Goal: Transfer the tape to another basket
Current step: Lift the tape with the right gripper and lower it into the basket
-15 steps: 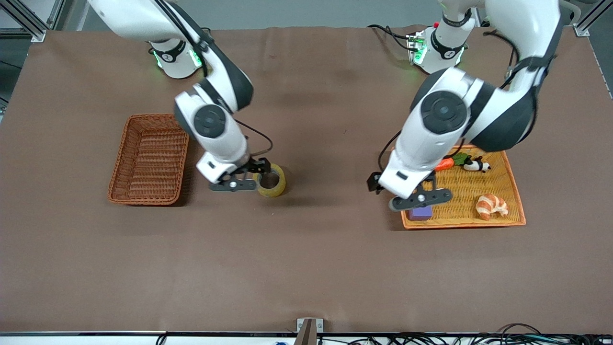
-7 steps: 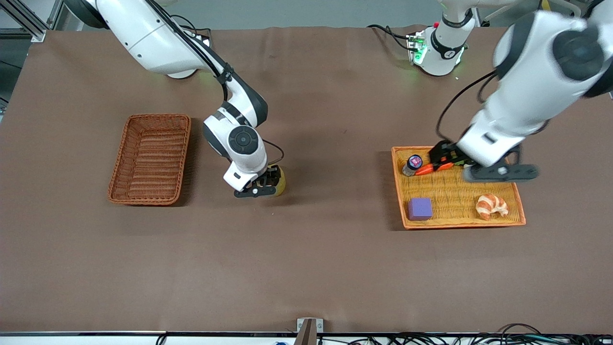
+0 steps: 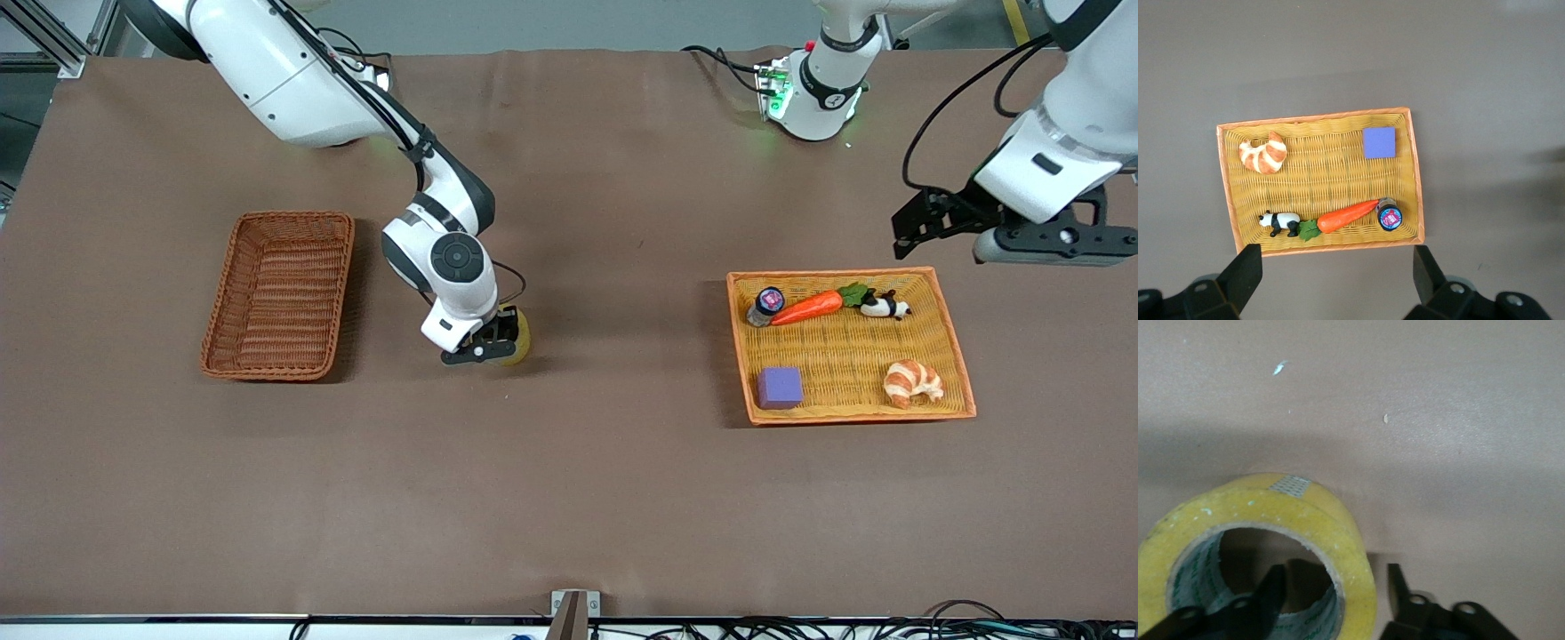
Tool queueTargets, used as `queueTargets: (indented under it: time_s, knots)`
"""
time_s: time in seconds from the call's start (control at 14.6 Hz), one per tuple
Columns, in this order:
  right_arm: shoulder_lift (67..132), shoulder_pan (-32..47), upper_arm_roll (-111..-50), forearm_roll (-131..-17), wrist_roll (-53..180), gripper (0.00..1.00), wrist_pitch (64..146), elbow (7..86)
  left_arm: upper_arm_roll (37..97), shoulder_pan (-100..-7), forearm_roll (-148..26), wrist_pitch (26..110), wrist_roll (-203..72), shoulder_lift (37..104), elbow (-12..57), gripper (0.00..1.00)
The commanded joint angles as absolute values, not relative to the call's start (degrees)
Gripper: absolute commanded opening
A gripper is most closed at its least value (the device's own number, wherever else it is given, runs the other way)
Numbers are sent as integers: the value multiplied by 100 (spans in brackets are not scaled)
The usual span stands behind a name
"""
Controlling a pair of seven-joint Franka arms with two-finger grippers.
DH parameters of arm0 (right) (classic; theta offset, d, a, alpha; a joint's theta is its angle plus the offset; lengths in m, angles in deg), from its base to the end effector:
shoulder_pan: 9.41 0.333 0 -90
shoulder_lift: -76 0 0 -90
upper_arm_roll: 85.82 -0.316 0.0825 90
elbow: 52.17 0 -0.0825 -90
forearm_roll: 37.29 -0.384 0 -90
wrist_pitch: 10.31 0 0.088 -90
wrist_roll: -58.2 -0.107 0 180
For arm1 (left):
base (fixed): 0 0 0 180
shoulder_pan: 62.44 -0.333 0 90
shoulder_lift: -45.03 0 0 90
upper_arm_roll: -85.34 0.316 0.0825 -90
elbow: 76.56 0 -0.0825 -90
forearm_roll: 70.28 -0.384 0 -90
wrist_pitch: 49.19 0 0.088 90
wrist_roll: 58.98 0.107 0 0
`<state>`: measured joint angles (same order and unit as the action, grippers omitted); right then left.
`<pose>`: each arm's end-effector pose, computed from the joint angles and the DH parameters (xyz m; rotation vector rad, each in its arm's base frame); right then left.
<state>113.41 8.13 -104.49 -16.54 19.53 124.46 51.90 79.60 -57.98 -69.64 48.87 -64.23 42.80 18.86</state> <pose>0.5273 0.3650 0.1872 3.0526 0.2556 -0.0337 0.5458 -0.1003 0.6137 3.1175 -0.1332 0.1297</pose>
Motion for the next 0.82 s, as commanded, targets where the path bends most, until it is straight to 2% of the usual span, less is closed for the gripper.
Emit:
queueTargets:
  time_s: [0.0,0.21,0.34,0.62,0.75]
  knots:
    - [11309,729,-10489,-1505,1786,0,12461,5216,8042,-5725,-6932,4627,-6259,4221,1854,100]
    - [11309,720,-10489,-1514,1803,0,12443,5172,8033,-5787,-6940,4538,-6250,4274,1748,100]
    - [11187,633,-10550,-1566,1577,0,11980,5015,8042,-5795,-6940,4512,-6224,4336,1748,100]
    - [10310,-577,-11436,-1645,1188,0,10786,4776,8182,-5716,-6932,4397,-6224,4336,1783,100]
    - [9686,-817,-11395,-1829,1590,0,10082,4803,8270,-5699,-6923,4406,-6232,4344,1792,100]
